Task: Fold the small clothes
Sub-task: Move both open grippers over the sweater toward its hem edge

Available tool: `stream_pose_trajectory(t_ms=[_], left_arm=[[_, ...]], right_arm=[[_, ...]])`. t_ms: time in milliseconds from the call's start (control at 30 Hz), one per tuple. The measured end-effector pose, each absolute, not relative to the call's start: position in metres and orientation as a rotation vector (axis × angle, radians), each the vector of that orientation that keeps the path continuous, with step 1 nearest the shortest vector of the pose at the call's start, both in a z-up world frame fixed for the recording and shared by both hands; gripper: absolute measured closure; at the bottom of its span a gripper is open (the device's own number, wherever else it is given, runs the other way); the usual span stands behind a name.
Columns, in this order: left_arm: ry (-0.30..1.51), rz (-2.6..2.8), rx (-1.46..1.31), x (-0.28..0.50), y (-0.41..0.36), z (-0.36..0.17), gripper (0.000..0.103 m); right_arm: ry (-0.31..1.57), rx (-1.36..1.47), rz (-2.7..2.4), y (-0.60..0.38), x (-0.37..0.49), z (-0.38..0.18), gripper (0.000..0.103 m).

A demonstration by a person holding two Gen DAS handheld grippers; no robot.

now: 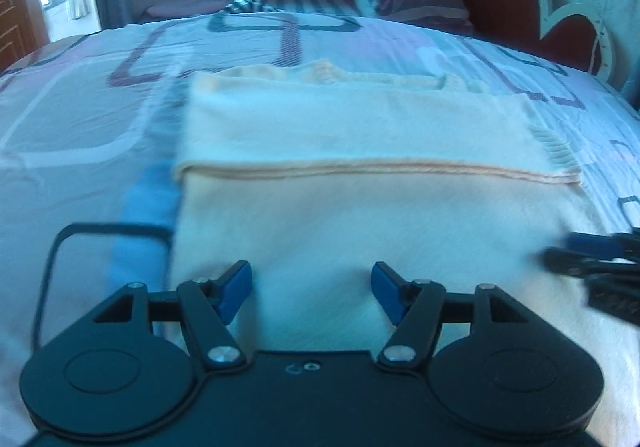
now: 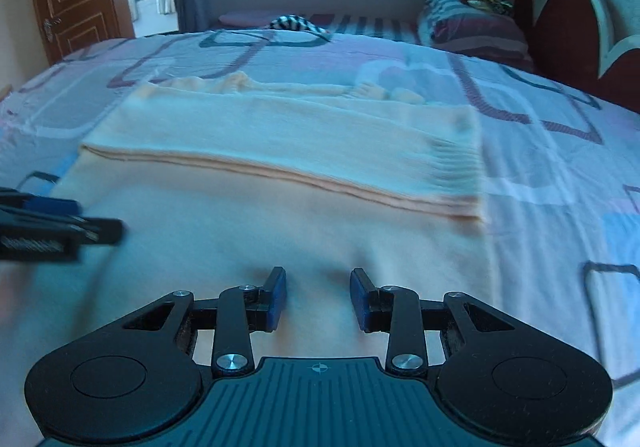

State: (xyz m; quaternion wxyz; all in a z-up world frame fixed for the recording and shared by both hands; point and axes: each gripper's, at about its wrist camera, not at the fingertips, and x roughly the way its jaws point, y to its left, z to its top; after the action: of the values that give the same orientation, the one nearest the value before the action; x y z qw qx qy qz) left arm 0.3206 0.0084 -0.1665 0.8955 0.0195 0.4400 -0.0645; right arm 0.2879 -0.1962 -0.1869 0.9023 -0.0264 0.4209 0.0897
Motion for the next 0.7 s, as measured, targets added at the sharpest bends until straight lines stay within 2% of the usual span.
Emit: stream_pose_trajectory(t_ms=[233, 467, 700], left_arm=[[0.922, -0.088, 0.012, 0.304, -0.001, -0.158, 0.038], [0.936, -0.121, 0.024, 0.270, -0.025, -0.156, 0.035], [0.937, -0.120, 0.073, 0.244, -0.024, -0.165, 0.031]], right_arm=[[0.866, -0.033, 0.190, -0.219, 0.259, -0.179, 0.069], [0.837, -0.027, 0.354, -0.191, 0.232, -0.166, 0.069], [0.873, -0.059, 0.396, -0.174, 0.210, -0.180, 0.069]])
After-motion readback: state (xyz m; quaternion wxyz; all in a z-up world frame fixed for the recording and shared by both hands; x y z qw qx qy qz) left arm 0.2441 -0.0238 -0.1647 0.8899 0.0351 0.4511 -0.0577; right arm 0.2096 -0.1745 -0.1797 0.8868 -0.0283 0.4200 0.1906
